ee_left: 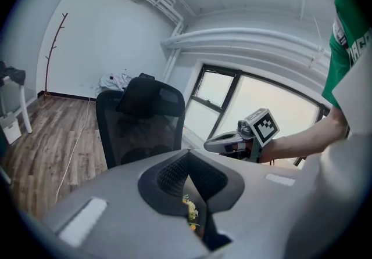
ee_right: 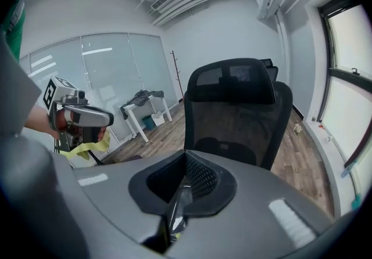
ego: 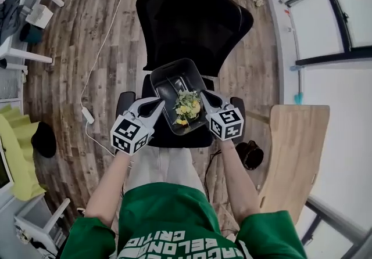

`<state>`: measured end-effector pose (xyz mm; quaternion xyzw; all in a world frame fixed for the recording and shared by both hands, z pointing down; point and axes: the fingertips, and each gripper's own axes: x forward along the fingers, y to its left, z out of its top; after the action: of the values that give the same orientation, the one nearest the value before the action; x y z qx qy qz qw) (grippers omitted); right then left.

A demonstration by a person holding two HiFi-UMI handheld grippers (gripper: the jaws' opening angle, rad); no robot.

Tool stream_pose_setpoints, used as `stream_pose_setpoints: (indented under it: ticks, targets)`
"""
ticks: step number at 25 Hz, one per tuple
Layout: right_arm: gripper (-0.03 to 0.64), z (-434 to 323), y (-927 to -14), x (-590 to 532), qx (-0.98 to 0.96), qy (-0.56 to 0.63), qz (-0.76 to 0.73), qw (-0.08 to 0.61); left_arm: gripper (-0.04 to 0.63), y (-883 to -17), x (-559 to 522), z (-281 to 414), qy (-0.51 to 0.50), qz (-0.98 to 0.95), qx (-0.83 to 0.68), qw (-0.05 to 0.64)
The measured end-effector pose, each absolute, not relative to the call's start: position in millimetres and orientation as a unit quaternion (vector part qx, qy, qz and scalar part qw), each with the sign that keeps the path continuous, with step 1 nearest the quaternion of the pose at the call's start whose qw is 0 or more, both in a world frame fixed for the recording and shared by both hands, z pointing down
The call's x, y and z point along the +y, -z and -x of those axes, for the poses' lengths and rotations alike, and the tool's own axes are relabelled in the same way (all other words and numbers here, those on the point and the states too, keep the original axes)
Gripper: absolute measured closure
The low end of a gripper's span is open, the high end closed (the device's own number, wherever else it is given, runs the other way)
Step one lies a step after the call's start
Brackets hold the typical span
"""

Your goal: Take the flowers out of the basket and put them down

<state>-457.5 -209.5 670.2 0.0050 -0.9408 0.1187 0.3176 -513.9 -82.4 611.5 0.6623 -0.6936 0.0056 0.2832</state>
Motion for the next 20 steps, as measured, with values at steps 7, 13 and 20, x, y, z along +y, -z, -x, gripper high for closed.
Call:
stream_pose_setpoints:
  ticks: [7, 13, 20]
  targets:
    - [0.611, 488.1, -734.9, -211.4, -0.927, -0.12, 0.024, 0.354, 0.577, -659.0, -85.8, 525.4, 0.012, -0.638, -0.702, 0.317]
    - [0.611, 502.9, -811.4, -212.7, -0.911, -0.127, 0.04, 0.389, 0.577, -699.4, -97.3, 525.7, 0.025, -0.631, -0.7, 0.333]
    - [0.611, 498.0, -897.3, -201.2, -0.881, -0.137, 0.058, 0.45, 0.577, -742.6, -105.7, 527.0, 0.033, -0.618, -0.696, 0.364]
